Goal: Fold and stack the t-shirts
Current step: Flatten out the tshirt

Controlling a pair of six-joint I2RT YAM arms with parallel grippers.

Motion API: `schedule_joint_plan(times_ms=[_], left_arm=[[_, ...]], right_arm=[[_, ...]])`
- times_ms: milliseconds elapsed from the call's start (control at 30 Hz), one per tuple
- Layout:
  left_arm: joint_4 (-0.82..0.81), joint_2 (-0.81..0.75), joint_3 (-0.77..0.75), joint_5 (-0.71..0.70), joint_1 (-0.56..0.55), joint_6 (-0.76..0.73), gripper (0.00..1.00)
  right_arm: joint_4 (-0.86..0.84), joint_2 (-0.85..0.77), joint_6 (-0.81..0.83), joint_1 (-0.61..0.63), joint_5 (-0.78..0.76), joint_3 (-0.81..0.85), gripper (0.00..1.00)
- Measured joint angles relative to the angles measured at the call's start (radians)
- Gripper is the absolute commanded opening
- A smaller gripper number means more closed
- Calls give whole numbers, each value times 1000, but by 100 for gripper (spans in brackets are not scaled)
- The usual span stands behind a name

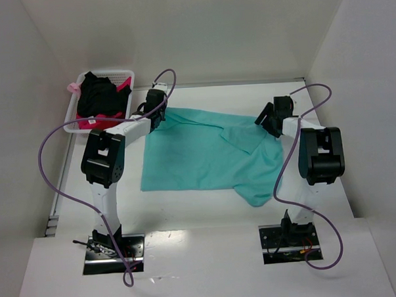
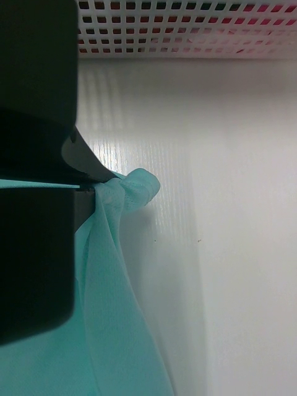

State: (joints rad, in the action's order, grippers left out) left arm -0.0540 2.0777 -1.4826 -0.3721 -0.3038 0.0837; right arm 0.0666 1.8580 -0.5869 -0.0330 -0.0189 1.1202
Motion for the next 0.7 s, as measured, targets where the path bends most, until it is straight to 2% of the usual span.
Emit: schedule_joint_plan(times_ms=[167, 300, 400, 433, 533, 567, 700], left_arm=[[0, 0, 0, 5, 0, 0, 0], [0, 0, 0, 5, 0, 0, 0], [0, 0, 0, 6, 0, 0, 0], [0, 0, 0, 6, 0, 0, 0], [1, 0, 0, 7, 0, 0, 0], [1, 0, 0, 8, 0, 0, 0], [1, 0, 0, 10, 0, 0, 0]], right_arm=[[18, 0, 0, 0, -12, 0, 78], [26, 0, 0, 0, -13, 0, 72], [30, 6, 0, 0, -11, 9, 57], [30, 14, 1, 0, -11, 19, 47], [30, 31, 0, 0, -6, 36, 34], [31, 34, 0, 0, -5, 39, 26], [31, 45, -3, 0, -3, 47, 20]])
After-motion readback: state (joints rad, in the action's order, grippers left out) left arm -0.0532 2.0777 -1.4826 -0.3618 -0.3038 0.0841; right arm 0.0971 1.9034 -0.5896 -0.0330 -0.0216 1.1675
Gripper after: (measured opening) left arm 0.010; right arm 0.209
